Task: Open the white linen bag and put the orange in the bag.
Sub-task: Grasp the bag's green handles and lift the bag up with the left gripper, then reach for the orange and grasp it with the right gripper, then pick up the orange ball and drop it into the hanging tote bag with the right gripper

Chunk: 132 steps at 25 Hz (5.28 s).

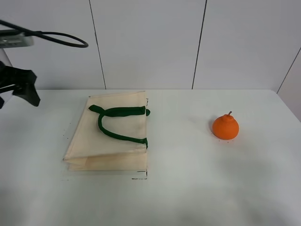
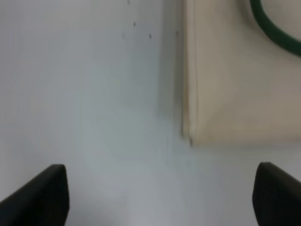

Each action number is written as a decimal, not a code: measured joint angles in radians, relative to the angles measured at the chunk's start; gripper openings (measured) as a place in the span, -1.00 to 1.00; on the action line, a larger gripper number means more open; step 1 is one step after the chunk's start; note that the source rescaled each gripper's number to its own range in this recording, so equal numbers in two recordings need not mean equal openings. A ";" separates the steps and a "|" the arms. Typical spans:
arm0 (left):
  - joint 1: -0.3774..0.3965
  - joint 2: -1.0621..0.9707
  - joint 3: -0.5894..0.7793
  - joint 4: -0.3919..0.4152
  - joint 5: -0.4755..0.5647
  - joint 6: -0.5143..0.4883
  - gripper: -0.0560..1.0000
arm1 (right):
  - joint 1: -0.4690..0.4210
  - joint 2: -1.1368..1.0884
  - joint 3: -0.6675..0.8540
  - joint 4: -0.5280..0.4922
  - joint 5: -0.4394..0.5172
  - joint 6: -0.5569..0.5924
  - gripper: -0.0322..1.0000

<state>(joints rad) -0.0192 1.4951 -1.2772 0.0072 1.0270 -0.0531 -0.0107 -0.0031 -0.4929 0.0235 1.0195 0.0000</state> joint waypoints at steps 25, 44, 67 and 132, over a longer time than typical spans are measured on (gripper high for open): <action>-0.263 0.838 -0.568 0.008 -0.052 -0.287 1.00 | 0.000 0.000 0.000 0.000 0.000 0.000 1.00; -0.263 0.888 -0.584 0.009 -0.051 -0.311 -0.89 | 0.000 0.000 0.000 0.000 0.000 0.000 1.00; -0.264 0.520 -0.934 0.005 0.163 -0.193 -0.89 | 0.000 0.128 -0.044 0.005 -0.027 0.000 1.00; -0.264 0.430 -0.934 -0.064 0.164 -0.185 -0.89 | 0.225 2.058 -1.473 0.587 -0.046 -0.153 -0.94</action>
<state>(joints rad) -0.2835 1.9255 -2.2117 -0.0566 1.1910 -0.2385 0.2144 2.0552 -1.9661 0.6104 0.9732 -0.1528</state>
